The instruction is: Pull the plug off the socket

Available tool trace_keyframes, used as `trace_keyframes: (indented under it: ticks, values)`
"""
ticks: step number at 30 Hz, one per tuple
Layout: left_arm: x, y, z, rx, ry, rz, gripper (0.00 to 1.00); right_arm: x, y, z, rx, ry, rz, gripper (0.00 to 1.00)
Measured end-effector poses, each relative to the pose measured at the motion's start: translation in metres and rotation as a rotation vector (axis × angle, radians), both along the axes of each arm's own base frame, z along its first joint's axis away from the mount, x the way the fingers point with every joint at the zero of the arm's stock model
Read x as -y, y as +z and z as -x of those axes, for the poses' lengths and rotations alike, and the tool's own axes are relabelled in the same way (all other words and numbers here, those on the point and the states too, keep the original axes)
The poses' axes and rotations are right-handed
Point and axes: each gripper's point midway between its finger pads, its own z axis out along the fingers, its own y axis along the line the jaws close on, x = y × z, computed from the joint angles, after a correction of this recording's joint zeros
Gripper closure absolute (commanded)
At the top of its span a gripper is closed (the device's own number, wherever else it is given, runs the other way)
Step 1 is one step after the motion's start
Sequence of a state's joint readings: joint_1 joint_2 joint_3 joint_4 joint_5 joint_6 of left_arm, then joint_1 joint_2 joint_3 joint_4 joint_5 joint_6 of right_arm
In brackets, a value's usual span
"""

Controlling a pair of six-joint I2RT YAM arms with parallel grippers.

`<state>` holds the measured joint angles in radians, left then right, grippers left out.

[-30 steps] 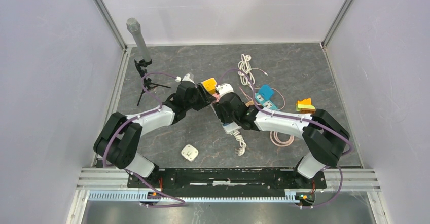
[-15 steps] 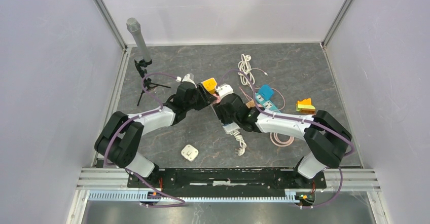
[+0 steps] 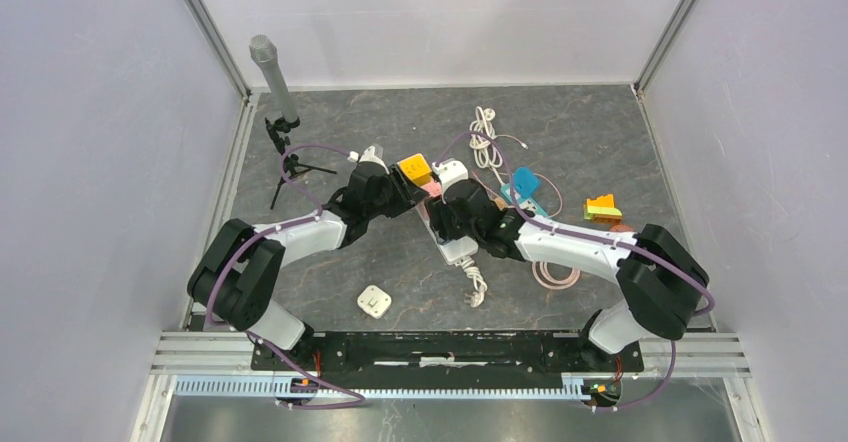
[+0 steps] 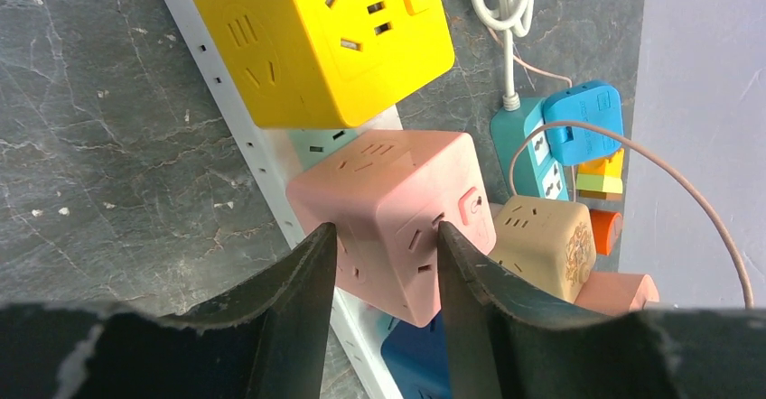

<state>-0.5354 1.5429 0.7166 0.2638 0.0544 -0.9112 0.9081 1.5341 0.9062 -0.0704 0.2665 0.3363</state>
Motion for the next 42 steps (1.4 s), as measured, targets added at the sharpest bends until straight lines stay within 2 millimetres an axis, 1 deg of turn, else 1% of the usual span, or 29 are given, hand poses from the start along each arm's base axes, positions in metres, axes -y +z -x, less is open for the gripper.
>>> trace_keyframes:
  ticks: [4, 10, 13, 15, 18, 22, 24, 25, 27, 29, 30, 31, 32, 36, 39, 42]
  values:
    - [0.000, 0.000, 0.000, 0.000, 0.001, 0.002, 0.51, -0.009, 0.012, -0.002, 0.024, 0.016, -0.048, 1.00]
    - [0.000, 0.001, 0.000, -0.002, 0.004, 0.007, 0.50, -0.009, 0.016, -0.002, 0.030, 0.018, -0.049, 1.00]
    - [0.001, 0.002, 0.001, -0.003, 0.000, 0.009, 0.49, -0.006, 0.026, -0.001, 0.040, 0.015, -0.053, 1.00]
    - [0.001, 0.002, 0.002, -0.012, -0.004, 0.006, 0.47, -0.005, 0.039, -0.001, 0.060, 0.012, -0.071, 1.00]
    - [0.000, 0.005, 0.007, -0.047, -0.025, -0.018, 0.39, -0.002, 0.060, 0.000, 0.090, 0.009, -0.109, 1.00]
    - [-0.008, 0.007, 0.020, -0.116, -0.068, -0.108, 0.20, 0.000, 0.084, 0.003, 0.123, 0.007, -0.163, 1.00]
    - [-0.014, 0.013, 0.026, -0.133, -0.077, -0.144, 0.14, 0.000, 0.093, 0.005, 0.133, 0.017, -0.188, 1.00]
    - [-0.017, 0.020, 0.029, -0.131, -0.077, -0.160, 0.12, -0.001, 0.096, 0.006, 0.134, 0.021, -0.197, 1.00]
    - [-0.027, 0.038, 0.030, -0.108, -0.056, -0.190, 0.08, -0.003, 0.100, 0.009, 0.131, 0.035, -0.216, 1.00]
    - [-0.042, 0.061, 0.030, -0.063, -0.015, -0.221, 0.06, -0.006, 0.101, 0.011, 0.123, 0.054, -0.230, 1.00]
    - [-0.047, 0.066, 0.030, -0.052, 0.000, -0.229, 0.03, -0.008, 0.101, 0.013, 0.116, 0.065, -0.238, 1.00]
    - [-0.057, 0.073, 0.030, -0.035, 0.032, -0.250, 0.00, -0.010, 0.100, 0.014, 0.110, 0.073, -0.244, 1.00]
    - [-0.065, 0.079, 0.031, -0.024, 0.059, -0.269, 0.00, -0.013, 0.099, 0.017, 0.103, 0.087, -0.258, 1.00]
    - [-0.114, 0.094, 0.042, 0.001, 0.208, -0.379, 0.00, -0.028, 0.095, 0.027, 0.056, 0.150, -0.324, 1.00]
    - [-0.143, 0.107, 0.053, 0.028, 0.291, -0.439, 0.00, -0.048, 0.084, 0.032, 0.005, 0.196, -0.368, 1.00]
    - [-0.163, 0.123, 0.065, 0.067, 0.351, -0.467, 0.00, -0.068, 0.058, 0.037, -0.066, 0.226, -0.370, 1.00]
